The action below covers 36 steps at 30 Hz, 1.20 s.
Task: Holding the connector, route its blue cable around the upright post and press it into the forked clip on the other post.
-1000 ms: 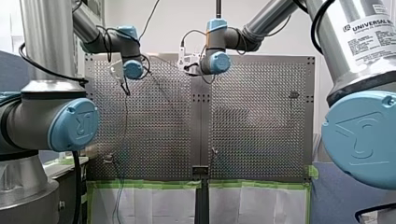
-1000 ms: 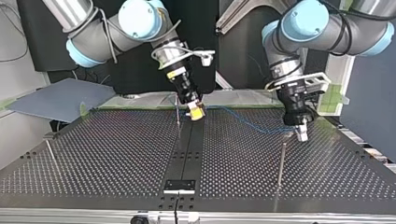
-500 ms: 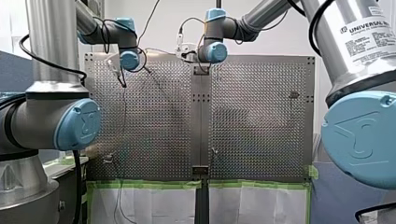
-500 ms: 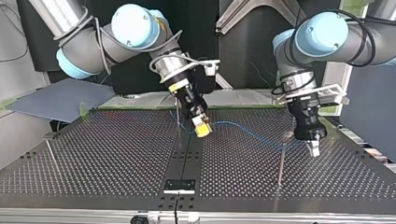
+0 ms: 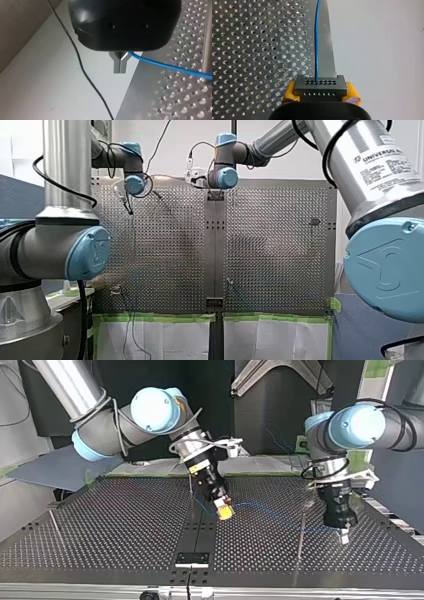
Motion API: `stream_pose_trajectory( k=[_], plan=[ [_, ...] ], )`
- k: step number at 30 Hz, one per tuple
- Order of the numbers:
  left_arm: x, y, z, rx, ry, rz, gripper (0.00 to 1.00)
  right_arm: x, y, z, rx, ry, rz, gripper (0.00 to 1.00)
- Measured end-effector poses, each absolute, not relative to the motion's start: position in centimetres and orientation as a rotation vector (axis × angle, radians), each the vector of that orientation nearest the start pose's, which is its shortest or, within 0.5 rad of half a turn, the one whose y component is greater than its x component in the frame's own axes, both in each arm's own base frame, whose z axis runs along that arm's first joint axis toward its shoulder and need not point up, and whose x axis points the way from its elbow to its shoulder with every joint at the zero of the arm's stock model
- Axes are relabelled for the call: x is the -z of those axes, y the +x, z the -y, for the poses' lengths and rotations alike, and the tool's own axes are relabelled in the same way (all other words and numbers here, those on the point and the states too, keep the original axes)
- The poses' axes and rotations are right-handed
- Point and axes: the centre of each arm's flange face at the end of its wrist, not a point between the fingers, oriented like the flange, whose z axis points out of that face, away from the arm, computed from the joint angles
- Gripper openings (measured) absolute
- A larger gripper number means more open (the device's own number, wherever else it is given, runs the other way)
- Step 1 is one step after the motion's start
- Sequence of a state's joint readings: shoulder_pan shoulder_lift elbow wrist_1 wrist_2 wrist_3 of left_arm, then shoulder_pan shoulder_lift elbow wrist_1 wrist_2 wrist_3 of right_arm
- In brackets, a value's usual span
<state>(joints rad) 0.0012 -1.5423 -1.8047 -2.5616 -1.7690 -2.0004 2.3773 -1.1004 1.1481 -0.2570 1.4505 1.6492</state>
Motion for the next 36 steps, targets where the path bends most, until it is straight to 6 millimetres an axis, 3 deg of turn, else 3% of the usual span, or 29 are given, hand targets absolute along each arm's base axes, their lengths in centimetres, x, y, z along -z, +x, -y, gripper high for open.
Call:
stream_pose_trajectory(
  k=[7,12,18,24,36],
  plan=[
    [-44.0,51.5,8.6,0.260,-0.419,-1.148,0.00,-47.2,61.3,39.1,2.821,-2.125,-0.756,0.00],
    [-43.0,52.3,8.4,0.271,-0.400,-1.174,0.00,-47.8,61.9,39.6,2.845,-2.100,-0.721,0.00],
    [-42.6,53.0,8.3,0.285,-0.384,-1.187,0.00,-46.6,63.0,40.0,2.825,-2.112,-0.714,0.00],
    [-40.8,54.3,8.0,0.287,-0.383,-1.219,0.00,-45.0,63.6,40.4,2.797,-2.134,-0.724,0.00],
    [-39.8,55.4,7.5,0.297,-0.374,-1.239,0.00,-39.6,64.5,42.5,2.713,-2.205,-0.777,0.00]
  ],
)
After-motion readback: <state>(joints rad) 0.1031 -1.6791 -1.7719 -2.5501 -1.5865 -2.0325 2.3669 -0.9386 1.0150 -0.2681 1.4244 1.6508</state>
